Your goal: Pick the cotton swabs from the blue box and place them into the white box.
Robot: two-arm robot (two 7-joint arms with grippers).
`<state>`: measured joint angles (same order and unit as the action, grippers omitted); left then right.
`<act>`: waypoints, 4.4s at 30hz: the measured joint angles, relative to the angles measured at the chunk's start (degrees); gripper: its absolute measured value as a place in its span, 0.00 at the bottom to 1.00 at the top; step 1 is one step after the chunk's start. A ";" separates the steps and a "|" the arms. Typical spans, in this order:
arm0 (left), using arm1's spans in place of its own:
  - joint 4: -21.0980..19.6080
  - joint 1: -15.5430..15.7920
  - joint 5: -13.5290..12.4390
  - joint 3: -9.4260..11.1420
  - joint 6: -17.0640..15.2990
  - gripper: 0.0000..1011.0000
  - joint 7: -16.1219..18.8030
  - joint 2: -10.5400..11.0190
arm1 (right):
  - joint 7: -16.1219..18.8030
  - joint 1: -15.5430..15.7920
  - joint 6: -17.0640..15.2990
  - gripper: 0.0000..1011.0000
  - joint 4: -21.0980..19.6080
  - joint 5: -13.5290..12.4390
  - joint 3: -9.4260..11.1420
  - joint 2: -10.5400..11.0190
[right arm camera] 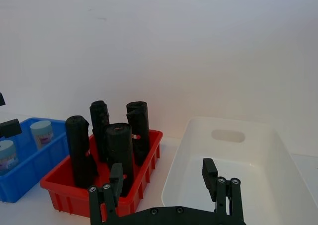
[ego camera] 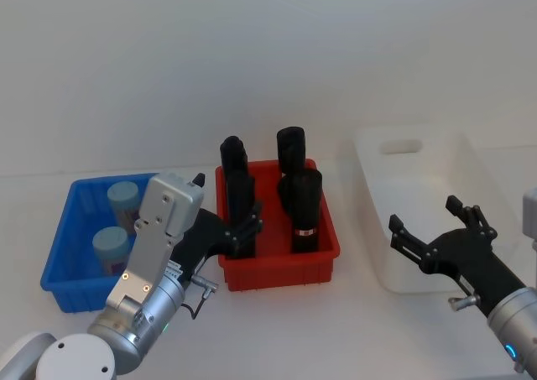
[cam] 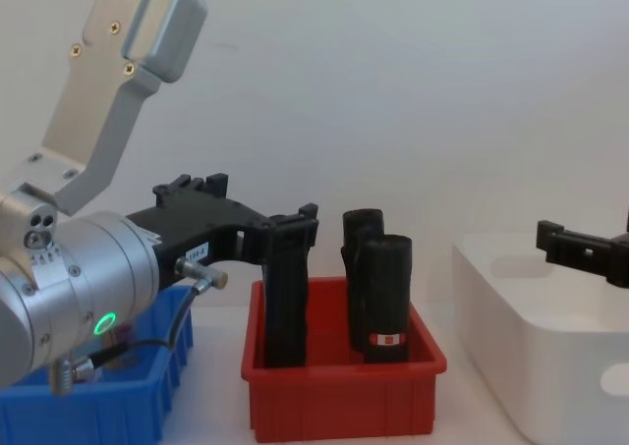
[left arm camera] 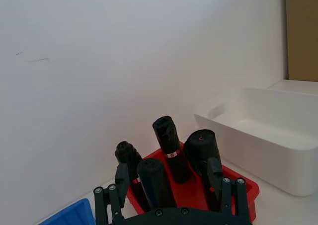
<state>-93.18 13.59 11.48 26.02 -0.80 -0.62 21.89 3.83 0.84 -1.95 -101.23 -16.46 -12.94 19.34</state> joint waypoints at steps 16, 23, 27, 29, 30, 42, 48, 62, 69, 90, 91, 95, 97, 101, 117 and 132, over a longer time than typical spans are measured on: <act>0.00 0.00 0.00 0.00 0.00 0.99 0.00 0.00 | 0.00 0.00 0.00 0.99 0.00 0.00 0.00 0.00; 0.11 0.05 0.03 -0.07 0.00 0.99 -0.05 -0.01 | 0.00 0.00 0.00 0.99 0.00 0.00 0.00 0.00; 0.65 0.31 0.36 -0.35 0.00 0.99 -0.30 -0.03 | 0.00 0.00 0.00 0.99 0.00 0.00 -0.01 0.00; 1.22 0.57 0.81 -0.66 -0.03 0.99 -0.55 -0.03 | 0.00 0.00 0.00 0.99 0.00 0.00 0.00 0.00; 1.63 0.76 1.13 -0.88 -0.13 0.99 -0.70 -0.03 | 0.00 0.00 0.00 0.99 0.00 0.00 0.00 0.00; 6.45 2.85 4.40 -3.39 -1.53 0.99 -1.76 0.28 | 0.00 0.00 0.00 0.99 0.00 0.00 0.00 0.00; 8.63 3.78 5.89 -4.62 -2.54 0.99 -1.93 0.53 | 0.00 0.00 0.00 0.99 0.00 0.00 0.00 0.00; 13.68 5.44 9.07 -7.34 -5.52 0.99 -2.29 1.33 | 0.00 0.00 0.00 0.99 0.00 0.00 0.00 0.00; 15.83 5.89 9.74 -8.33 -7.13 0.99 -2.69 1.73 | 0.00 0.00 0.00 0.99 0.00 0.00 0.00 0.00; 21.91 7.08 9.41 -9.87 -9.58 0.99 -3.36 2.18 | 0.00 0.00 0.00 0.99 0.00 0.00 0.00 0.00; 22.39 7.25 9.35 -9.94 -9.58 0.99 -3.51 2.14 | 0.00 0.00 0.00 0.99 0.00 0.00 0.00 0.00; 23.75 7.74 9.24 -10.14 -9.53 0.99 -4.09 2.04 | 0.00 0.00 0.00 0.99 0.00 0.00 0.00 0.00; 24.56 8.07 9.22 -10.24 -9.37 0.99 -4.53 1.96 | 0.00 0.00 0.00 0.99 0.00 0.00 0.00 0.00; 25.73 8.55 9.22 -10.41 -9.06 0.99 -5.23 1.82 | 0.00 0.00 0.00 0.99 0.00 0.00 0.00 0.00; 29.13 10.14 9.37 -10.72 -6.97 0.69 -9.20 1.28 | 0.00 0.00 0.00 0.99 0.00 0.00 0.00 0.00; 25.17 9.64 9.01 -11.25 -8.37 0.66 -10.90 1.92 | 0.00 0.00 0.00 0.99 0.00 0.00 0.00 0.00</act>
<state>-68.01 23.23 20.50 14.77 -9.17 -11.53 23.81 3.83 0.84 -1.95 -101.23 -16.47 -12.94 19.33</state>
